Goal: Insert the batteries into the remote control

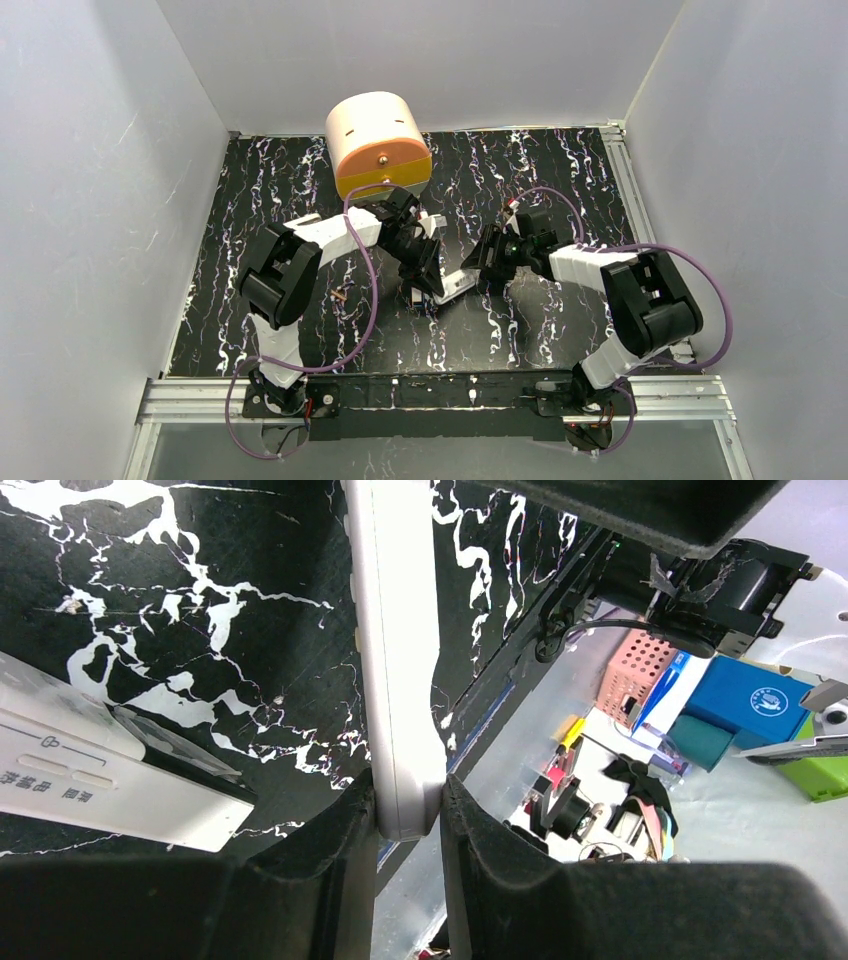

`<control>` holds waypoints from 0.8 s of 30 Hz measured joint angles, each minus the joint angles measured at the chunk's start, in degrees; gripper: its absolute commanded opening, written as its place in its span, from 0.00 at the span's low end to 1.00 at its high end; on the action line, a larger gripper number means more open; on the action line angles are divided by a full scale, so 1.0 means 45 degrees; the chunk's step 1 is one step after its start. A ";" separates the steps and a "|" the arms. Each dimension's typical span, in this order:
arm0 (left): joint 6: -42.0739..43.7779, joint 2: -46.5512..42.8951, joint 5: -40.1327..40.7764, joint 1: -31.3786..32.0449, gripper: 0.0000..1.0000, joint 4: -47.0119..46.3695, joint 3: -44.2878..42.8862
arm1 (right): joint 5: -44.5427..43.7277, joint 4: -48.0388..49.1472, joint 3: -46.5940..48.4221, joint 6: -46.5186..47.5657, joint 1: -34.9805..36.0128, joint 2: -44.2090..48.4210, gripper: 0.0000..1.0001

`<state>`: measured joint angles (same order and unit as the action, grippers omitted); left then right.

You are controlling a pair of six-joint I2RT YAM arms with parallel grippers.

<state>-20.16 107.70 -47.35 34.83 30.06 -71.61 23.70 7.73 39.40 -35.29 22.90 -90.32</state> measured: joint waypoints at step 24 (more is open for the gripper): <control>-0.4464 -0.0588 0.1637 0.0000 0.32 -0.4308 0.2851 | -0.1870 0.0971 -0.1841 -0.9292 0.1127 0.0583 0.52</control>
<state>-40.25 105.06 -39.99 34.83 10.68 -58.78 15.29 12.10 31.11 -77.10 27.97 -87.70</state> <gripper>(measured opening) 0.362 0.533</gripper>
